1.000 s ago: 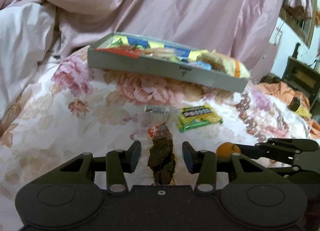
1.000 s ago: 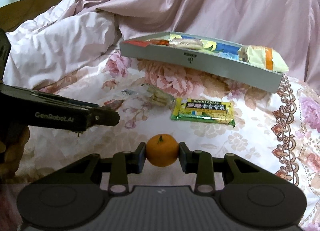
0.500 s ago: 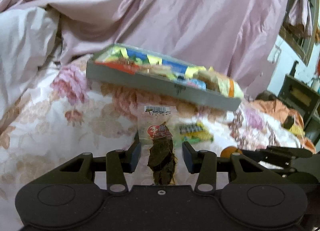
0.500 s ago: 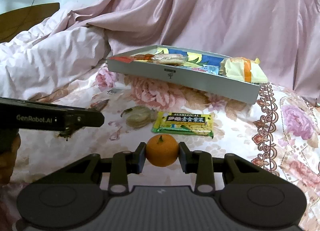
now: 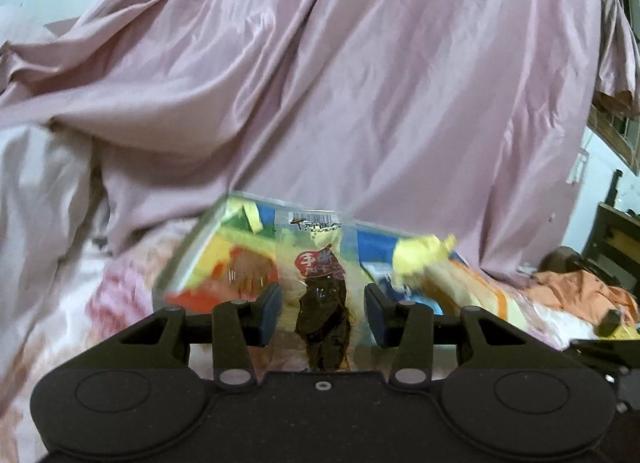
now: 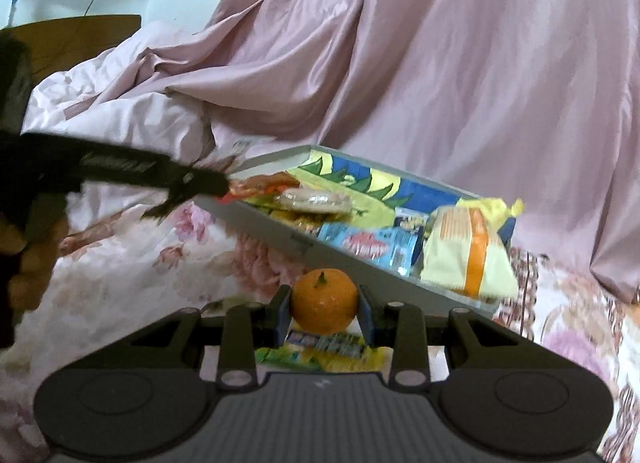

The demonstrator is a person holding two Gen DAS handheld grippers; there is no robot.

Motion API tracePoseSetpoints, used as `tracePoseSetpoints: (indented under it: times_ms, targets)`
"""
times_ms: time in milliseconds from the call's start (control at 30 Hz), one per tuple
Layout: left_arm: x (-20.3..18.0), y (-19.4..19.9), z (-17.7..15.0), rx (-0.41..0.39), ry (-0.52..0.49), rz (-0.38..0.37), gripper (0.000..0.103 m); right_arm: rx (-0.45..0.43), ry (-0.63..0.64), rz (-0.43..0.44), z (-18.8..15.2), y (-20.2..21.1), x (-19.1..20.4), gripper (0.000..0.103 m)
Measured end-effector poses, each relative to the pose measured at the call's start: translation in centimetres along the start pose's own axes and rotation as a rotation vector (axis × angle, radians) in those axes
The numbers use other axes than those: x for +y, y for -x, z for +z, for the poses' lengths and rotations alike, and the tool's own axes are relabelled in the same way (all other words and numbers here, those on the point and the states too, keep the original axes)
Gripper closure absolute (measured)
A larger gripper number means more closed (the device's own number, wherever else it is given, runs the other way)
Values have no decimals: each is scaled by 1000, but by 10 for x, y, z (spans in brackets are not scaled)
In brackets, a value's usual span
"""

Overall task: Organize snacks
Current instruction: 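Lower the mandarin with the right tool while the left tool lowers the brown snack into the tray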

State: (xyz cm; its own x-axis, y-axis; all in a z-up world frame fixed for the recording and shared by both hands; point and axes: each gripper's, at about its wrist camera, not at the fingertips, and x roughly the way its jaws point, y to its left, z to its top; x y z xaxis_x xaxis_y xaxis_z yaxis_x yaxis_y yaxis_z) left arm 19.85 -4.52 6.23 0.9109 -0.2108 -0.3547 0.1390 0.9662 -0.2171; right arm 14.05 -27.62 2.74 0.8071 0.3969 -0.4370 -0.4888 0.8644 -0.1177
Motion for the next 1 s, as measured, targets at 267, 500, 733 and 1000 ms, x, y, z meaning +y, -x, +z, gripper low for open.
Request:
tracePoseSetpoints:
  times_ms: [267, 500, 733, 1000]
  targets:
    - [1, -51, 27, 13, -49, 22, 56, -60, 18, -40, 20, -25, -9, 65]
    - [8, -75, 27, 37, -38, 31, 56, -67, -15, -61, 24, -50, -15, 64]
    - [12, -85, 19, 59, -37, 34, 56, -56, -25, -70, 23, -62, -17, 64]
    - [15, -89, 17, 67, -31, 43, 56, -40, -31, -78, 23, -68, -17, 64]
